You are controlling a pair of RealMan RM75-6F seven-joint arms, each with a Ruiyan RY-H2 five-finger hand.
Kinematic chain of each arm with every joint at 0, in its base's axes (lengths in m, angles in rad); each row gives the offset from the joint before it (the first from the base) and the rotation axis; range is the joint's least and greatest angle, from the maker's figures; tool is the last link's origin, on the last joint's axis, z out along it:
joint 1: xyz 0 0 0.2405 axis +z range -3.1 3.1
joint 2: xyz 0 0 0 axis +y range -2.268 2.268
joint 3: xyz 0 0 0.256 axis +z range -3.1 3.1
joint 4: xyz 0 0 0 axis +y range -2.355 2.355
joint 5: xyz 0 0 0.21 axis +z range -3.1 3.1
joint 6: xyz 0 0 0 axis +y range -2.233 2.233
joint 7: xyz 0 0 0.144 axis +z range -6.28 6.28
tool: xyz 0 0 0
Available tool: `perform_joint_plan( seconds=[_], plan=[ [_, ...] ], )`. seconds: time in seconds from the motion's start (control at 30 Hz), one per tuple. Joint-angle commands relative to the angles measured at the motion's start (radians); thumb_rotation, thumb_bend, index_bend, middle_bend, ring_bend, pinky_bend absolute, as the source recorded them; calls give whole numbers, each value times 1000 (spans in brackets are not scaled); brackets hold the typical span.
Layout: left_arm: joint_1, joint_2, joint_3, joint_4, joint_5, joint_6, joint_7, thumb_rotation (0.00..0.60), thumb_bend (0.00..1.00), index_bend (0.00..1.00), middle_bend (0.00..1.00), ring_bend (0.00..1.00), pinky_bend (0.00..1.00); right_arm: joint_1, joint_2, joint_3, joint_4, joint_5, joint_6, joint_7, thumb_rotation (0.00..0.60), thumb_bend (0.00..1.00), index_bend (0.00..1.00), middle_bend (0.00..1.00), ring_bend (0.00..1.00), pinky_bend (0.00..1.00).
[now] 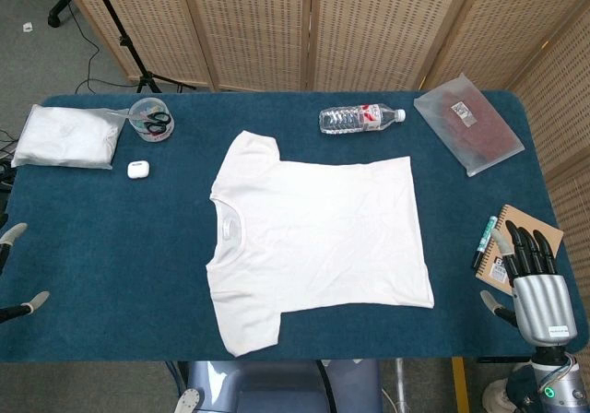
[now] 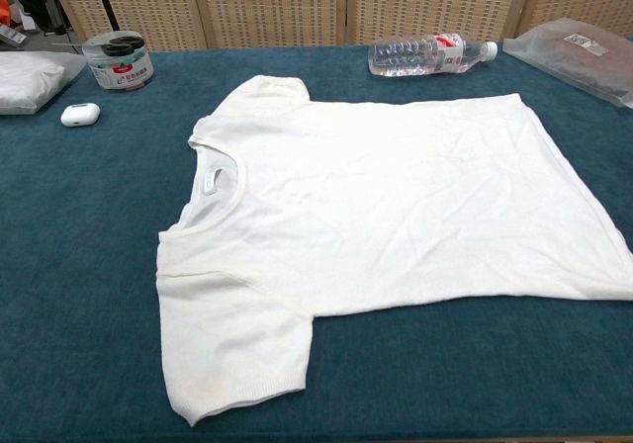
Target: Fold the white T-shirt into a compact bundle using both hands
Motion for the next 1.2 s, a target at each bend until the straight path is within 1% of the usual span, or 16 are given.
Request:
perform_joint_plan(
  seconds=[0.03, 0.13, 0.23, 0.3, 0.37, 0.43, 0.5, 0.6, 0.8, 0.93, 1.07, 1.2],
  plan=[
    [-4, -6, -1, 3, -7, -9, 9, 600, 0, 0, 0, 0, 0, 2, 4, -8, -1, -5, -11, -2, 600, 0, 4, 0, 0, 0],
    [-8, -13, -3, 3, -12, -14, 21, 600, 0, 0, 0, 0, 0, 18, 14, -36, -1, -30, -56, 19, 600, 0, 48, 0, 0, 0],
    [-11, -20, -7, 6, -12, -11, 30, 600, 0, 0, 0, 0, 0, 42, 18, -58, 13, -59, -97, 90, 600, 0, 100, 0, 0, 0],
    [-12, -23, -10, 6, -12, -11, 25, 600, 0, 0, 0, 0, 0, 61, 6, -70, 41, -79, -119, 157, 600, 0, 155, 0, 0, 0],
    [-12, -26, -15, 8, -17, -6, 26, 600, 0, 0, 0, 0, 0, 81, -13, -82, 85, -101, -144, 194, 600, 0, 237, 0, 0, 0],
    [-13, -29, -18, 8, -22, -5, 30, 600, 0, 0, 0, 0, 0, 94, -37, -84, 124, -111, -153, 207, 600, 10, 290, 0, 0, 0],
    [-14, -32, -21, 7, -28, -6, 32, 600, 0, 0, 0, 0, 0, 105, -77, -85, 169, -112, -168, 191, 600, 56, 341, 0, 0, 0],
    [-17, -36, -21, 7, -31, -11, 40, 600, 0, 0, 0, 0, 0, 113, -119, -94, 198, -101, -200, 173, 600, 106, 358, 0, 0, 0],
    [-24, -44, -20, 9, -39, -26, 57, 600, 0, 0, 0, 0, 0, 127, -181, -116, 251, -89, -258, 102, 600, 141, 390, 0, 0, 0],
    [-27, -41, -19, 9, -44, -36, 50, 600, 0, 0, 0, 0, 0, 133, -193, -121, 261, -64, -293, 79, 600, 169, 396, 0, 0, 0],
    [-28, -39, -19, 9, -45, -39, 46, 600, 0, 0, 0, 0, 0, 140, -206, -121, 281, -55, -304, 54, 600, 237, 431, 0, 0, 0],
    [-28, -38, -19, 10, -48, -40, 46, 600, 0, 0, 0, 0, 0, 142, -217, -123, 307, -46, -310, 33, 600, 275, 432, 0, 0, 0]
  ],
)
